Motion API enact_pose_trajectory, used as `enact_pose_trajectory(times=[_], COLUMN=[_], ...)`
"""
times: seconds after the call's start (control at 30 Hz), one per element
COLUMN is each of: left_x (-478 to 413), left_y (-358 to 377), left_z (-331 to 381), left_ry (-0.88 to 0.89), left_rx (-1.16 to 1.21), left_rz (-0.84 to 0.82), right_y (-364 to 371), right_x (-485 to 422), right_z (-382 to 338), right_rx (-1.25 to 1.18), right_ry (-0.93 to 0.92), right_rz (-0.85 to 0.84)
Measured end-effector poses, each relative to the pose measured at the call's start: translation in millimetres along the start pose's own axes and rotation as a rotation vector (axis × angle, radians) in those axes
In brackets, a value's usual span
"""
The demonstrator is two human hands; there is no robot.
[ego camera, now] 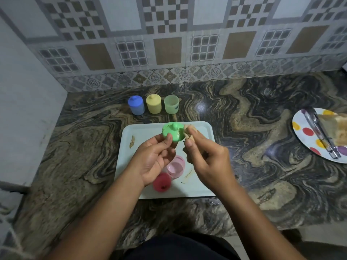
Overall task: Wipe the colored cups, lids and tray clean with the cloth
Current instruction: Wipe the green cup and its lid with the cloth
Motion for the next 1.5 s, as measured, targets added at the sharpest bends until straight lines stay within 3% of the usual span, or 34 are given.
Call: enact_pose_trajectory(times=[0.1, 0.17, 0.33, 0.47, 0.63, 0.83, 0.93, 1.07, 1.27, 1.4, 1.5], left_x=[4, 7, 16, 23, 26, 36, 37, 37, 42, 41, 43], left_y=[-8, -11, -19, -20, -18, -5, -11, -20, -11, -14, -18], left_z=[6, 10, 21, 23, 22, 23, 24, 24, 20, 18, 23], left_ry=[0.054, 0.094, 0.161, 0.15, 0.24, 0.429, 0.433, 0.333, 0.412, 0.409, 0.387], left_rx=[-0.079, -0.134, -0.193, -0.237, -0.268, -0.369, -0.379, -0.257, -0.316, -0.262, -0.282], left_rz=[0.016, 0.05, 0.055, 0.001, 0.047, 0.052, 0.099, 0.17, 0.146, 0.246, 0.196], right_y=[21, 30, 36, 29, 30, 39, 37, 32, 40, 41, 39], right_x=[0, -2, -7, -14, -14, -7, -6, -13, -11, -7, -8], right_z=[-11, -9, -13, -9, -5, -10, -16, -15, -12, -18, -20], right_rx=[0.214, 0.249, 0.147, -0.022, -0.139, -0.108, -0.014, -0.108, -0.291, -0.122, -0.061], right_ry=[-0.242, -0.267, -0.208, 0.024, 0.23, 0.18, 0.088, 0.179, 0.286, 0.111, 0.036], right_rz=[-0.087, -0.095, -0.044, 0.06, 0.029, 0.008, -0.017, 0.004, 0.0, -0.065, -0.035])
Point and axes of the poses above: each hand's wrist, its own x-axis away from the middle knuckle, its own y-axis out of the palm, z = x × y, the point moved 4 cm from there along -x, towards the middle knuckle, and after that the axes turned 15 degrees about -x, right-handed, at the moved point
